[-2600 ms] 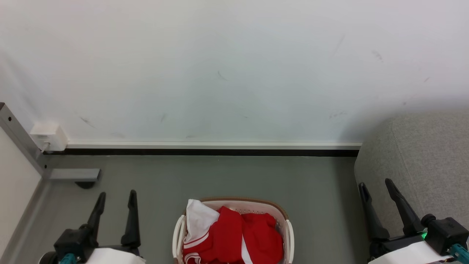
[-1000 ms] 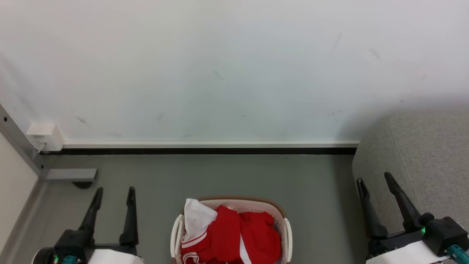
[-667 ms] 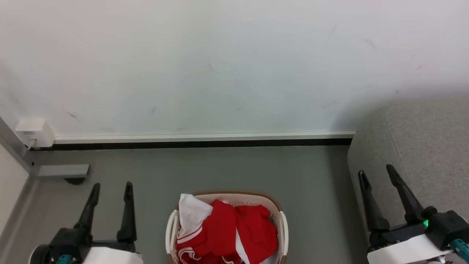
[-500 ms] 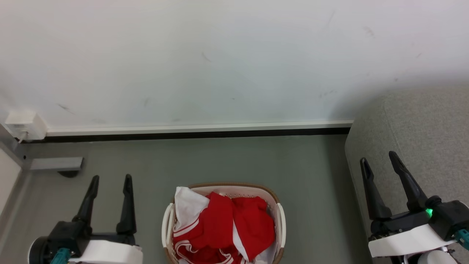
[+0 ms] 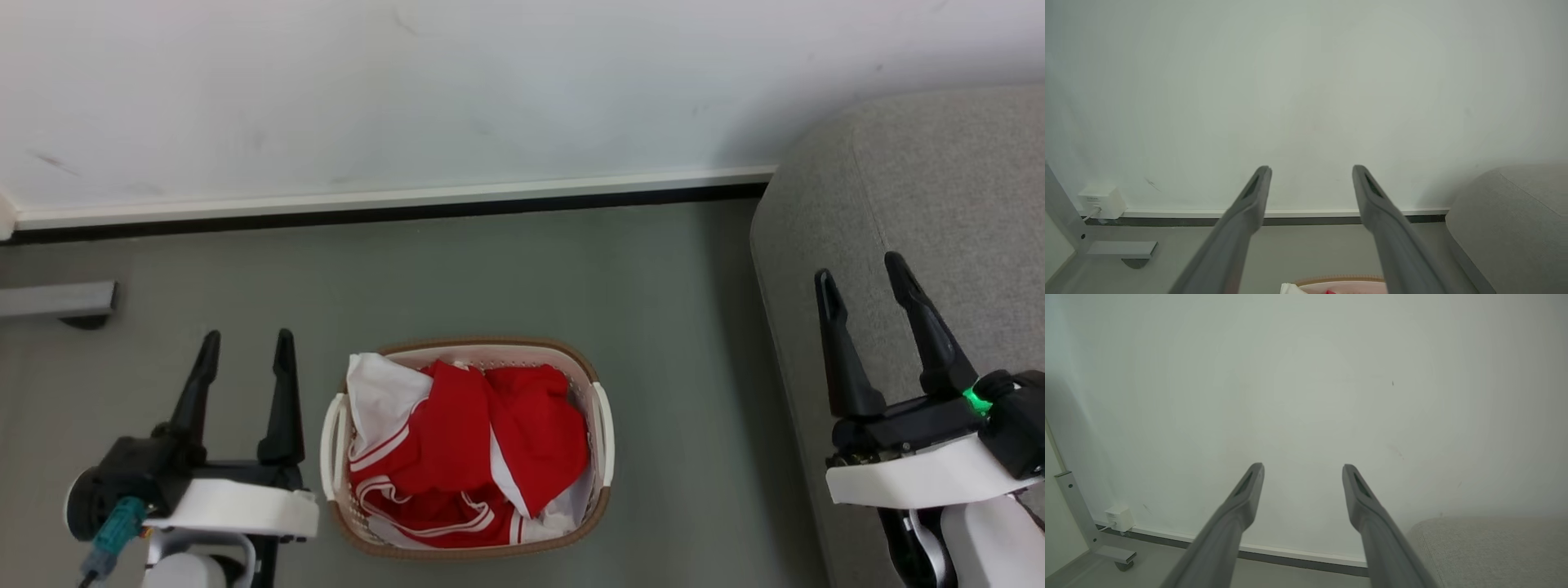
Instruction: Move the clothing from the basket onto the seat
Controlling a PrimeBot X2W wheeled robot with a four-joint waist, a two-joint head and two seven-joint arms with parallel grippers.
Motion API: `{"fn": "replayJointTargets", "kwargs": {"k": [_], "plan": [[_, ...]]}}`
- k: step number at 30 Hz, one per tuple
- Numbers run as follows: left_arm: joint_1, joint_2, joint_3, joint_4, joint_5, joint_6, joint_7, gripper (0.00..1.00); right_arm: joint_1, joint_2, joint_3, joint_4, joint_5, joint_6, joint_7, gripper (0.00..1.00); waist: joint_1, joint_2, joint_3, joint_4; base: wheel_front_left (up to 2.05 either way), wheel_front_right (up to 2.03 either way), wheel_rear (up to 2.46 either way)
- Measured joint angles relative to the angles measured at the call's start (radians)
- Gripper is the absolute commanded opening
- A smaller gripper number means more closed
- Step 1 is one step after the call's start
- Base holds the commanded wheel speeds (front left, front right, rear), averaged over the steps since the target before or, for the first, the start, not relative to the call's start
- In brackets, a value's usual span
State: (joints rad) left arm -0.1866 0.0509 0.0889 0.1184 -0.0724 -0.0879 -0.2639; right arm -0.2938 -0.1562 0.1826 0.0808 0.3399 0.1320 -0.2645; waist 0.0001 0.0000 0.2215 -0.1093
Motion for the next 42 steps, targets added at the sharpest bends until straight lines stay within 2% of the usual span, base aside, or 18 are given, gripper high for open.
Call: {"fn": "replayJointTargets", "kwargs": {"k": [6,12,20,34,42], "plan": [[-0.067,0.003,-0.002,0.051,-0.022,-0.022,0.000,1.00,-0.043,0.003,-0.003,-0.021,0.006,0.000,0.000,1.00,0.0000,0.0000,0.078,-0.024,0.00,0.00,0.00],[-0.131,0.031,-0.018,0.126,-0.028,-0.035,0.000,1.00,-0.078,0.016,-0.023,-0.046,0.013,0.000,0.000,1.00,0.0001,0.0000,0.153,-0.051,0.00,0.00,0.00],[-0.232,0.068,-0.083,0.358,-0.118,-0.041,0.007,1.00,-0.107,0.038,-0.028,-0.071,0.017,0.000,0.000,1.00,0.0000,0.0000,0.228,-0.097,0.00,0.00,0.00],[-0.421,0.183,-0.245,0.602,-0.257,-0.043,0.194,1.00,-0.158,0.090,-0.050,-0.136,0.030,0.000,0.000,1.00,0.0000,0.0000,0.368,-0.177,0.00,0.00,0.00],[-0.538,0.245,-0.304,0.720,-0.276,-0.043,0.309,1.00,-0.184,0.099,-0.049,-0.172,0.031,0.000,0.000,1.00,0.0000,0.0000,0.450,-0.213,0.00,0.00,0.00]]}}
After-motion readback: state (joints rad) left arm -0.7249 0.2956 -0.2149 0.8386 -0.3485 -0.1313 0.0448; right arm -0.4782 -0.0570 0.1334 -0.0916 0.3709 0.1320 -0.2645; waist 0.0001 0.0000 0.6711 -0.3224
